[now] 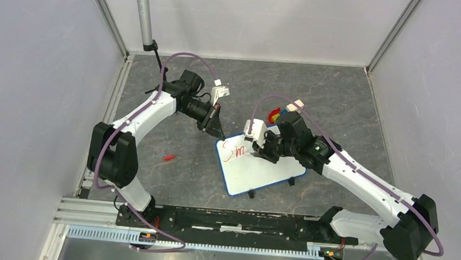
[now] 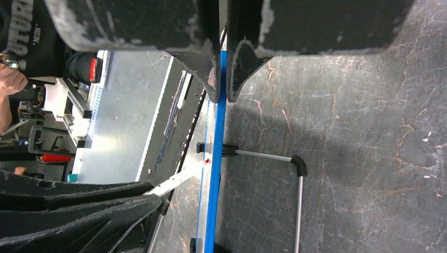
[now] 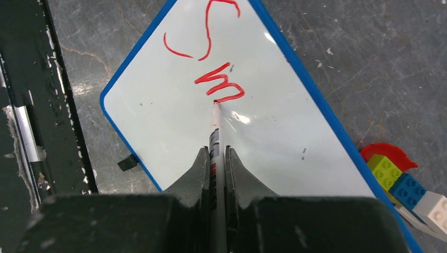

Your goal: Write a sentence on the whiteboard

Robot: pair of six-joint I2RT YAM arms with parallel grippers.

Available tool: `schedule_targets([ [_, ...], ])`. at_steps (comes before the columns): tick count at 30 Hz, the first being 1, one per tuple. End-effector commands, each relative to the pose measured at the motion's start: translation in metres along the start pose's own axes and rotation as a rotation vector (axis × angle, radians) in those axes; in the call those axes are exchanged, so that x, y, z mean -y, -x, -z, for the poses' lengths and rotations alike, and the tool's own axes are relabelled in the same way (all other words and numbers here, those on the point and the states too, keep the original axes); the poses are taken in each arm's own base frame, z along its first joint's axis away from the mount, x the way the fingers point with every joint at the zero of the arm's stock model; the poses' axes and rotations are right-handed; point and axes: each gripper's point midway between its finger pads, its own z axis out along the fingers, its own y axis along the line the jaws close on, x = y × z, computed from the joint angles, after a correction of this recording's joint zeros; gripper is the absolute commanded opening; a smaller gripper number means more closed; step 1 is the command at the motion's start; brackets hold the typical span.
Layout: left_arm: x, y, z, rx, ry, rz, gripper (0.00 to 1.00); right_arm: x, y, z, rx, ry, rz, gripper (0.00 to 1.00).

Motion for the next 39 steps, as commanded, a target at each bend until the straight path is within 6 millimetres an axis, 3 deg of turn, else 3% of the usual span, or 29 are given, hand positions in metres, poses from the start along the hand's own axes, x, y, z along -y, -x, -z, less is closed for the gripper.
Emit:
schedule_targets([
  [1,0.000,0.001,0.000,0.005,-0.001,-0.038,0.02,-0.007,-0.012,-0.003,-0.039,0.014,0.018,0.00],
  [8,0.001,0.002,0.000,0.006,-0.002,-0.039,0.02,0.003,0.022,0.014,0.041,-0.020,0.028,0.00],
  [12,0.002,0.003,0.002,0.010,-0.002,-0.043,0.02,0.012,0.031,0.023,0.069,-0.048,0.025,0.00],
  [28,0.000,0.001,0.000,0.005,-0.002,-0.038,0.02,0.026,0.021,0.012,0.027,-0.094,0.023,0.00],
  [39,0.001,0.002,0.000,0.006,-0.002,-0.038,0.02,0.040,0.006,0.024,-0.006,-0.153,0.008,0.00],
])
